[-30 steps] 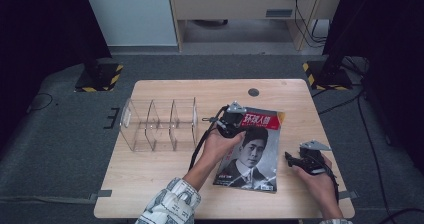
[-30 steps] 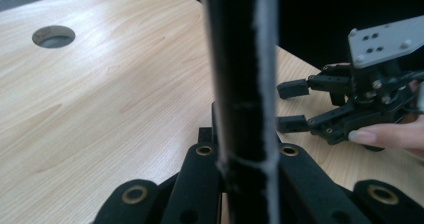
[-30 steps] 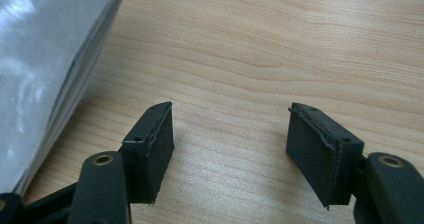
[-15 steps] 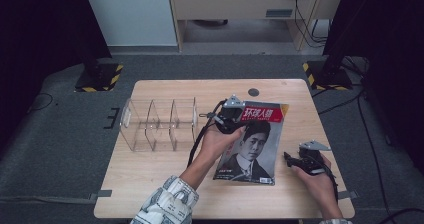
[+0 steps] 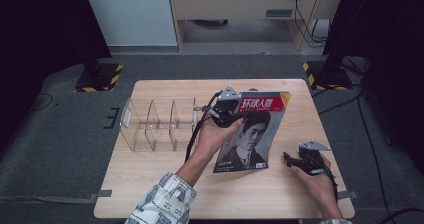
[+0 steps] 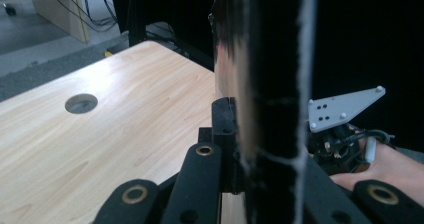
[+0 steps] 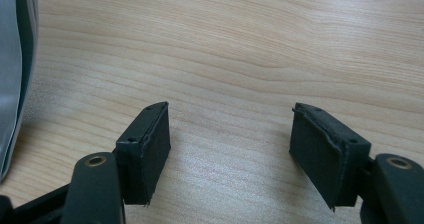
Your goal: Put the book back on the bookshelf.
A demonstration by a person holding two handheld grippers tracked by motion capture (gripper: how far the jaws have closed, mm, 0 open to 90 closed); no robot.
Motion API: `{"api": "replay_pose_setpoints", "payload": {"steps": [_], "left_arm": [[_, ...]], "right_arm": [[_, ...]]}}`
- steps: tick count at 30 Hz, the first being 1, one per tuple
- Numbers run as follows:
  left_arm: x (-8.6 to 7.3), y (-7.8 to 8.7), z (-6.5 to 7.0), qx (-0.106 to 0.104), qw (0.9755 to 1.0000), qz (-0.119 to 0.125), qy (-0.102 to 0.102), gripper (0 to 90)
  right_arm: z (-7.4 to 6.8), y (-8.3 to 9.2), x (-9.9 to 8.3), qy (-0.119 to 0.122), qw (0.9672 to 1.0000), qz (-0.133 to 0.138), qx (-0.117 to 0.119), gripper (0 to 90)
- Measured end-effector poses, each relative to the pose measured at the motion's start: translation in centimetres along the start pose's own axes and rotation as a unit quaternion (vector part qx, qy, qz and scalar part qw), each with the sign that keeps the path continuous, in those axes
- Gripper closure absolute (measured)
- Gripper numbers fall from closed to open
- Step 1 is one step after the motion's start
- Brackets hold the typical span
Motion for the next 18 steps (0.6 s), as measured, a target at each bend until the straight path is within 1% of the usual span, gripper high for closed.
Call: {"api": "replay_pose_setpoints", "payload": {"steps": [6,8,14,18], "left_arm": [[0.9,1.0,-0.5,0.008,0.9997,0.021,0.005,86.4],[1.1,1.2,-0.8,0.011,0.9995,0.026,0.011,86.4],[1.5,1.8,-1.3,0.02,0.9992,0.032,0.009,86.4],[1.7,2.3,-1.6,0.022,0.9989,0.039,0.016,86.4]], "right_arm": [[-0.1,0.0,0.0,-0.001,1.0,0.0,0.001,32.5],[-0.1,-0.1,0.0,0.002,1.0,0.0,0.001,32.5],[-0.2,-0.1,0.0,0.003,1.0,0.001,0.002,32.2],[-0.3,-0.1,0.0,0.005,1.0,-0.002,0.004,32.0]]}}
Point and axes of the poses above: each handheld gripper's, and its own axes: y roughly backward along the jaws, x roughly out of its top, z roughly to its right, the point moved 5 cm from there along -y, roughly forward along the jaws, and after that the axes turned 15 degrees about x, right-handed, at the moved point
